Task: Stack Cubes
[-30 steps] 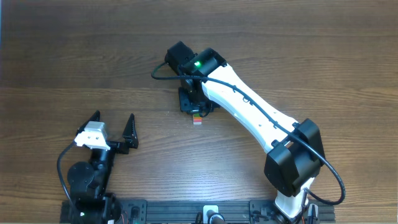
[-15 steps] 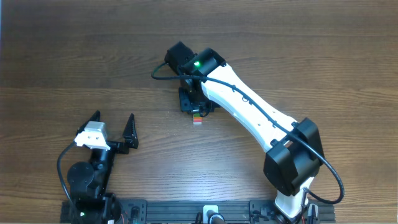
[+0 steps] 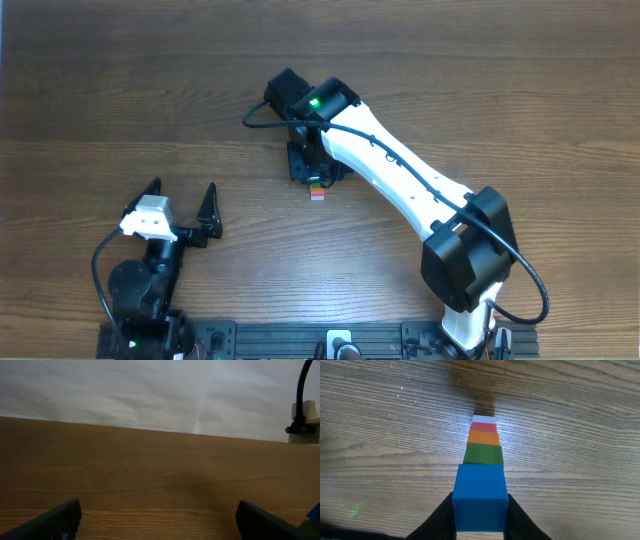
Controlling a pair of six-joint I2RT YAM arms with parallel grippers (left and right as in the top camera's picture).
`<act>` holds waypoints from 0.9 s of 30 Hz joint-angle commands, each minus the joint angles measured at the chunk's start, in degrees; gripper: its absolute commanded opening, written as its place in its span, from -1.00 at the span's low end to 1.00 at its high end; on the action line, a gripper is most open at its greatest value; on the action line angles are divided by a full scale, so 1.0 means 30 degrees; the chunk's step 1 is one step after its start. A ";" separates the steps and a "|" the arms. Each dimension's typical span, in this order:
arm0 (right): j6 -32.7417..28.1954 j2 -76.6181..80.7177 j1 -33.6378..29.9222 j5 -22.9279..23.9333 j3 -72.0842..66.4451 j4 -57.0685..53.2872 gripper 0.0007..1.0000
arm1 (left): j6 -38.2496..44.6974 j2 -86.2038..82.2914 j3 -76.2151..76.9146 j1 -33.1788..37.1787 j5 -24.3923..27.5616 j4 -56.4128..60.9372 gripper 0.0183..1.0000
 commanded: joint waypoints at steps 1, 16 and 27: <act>-0.0073 0.0168 0.0051 0.0321 -0.0211 0.0073 -0.50 | 0.0284 -0.0153 -0.0109 0.0102 0.0175 0.0000 1.00; -0.0073 0.0168 0.0051 0.0321 -0.0299 0.0204 -0.36 | 0.0284 -0.0153 -0.0109 0.0102 0.0175 0.0000 1.00; -0.0073 0.0168 0.0051 0.0328 -0.0299 0.0248 -0.11 | 0.0284 -0.0153 -0.0109 0.0102 0.0175 0.0000 1.00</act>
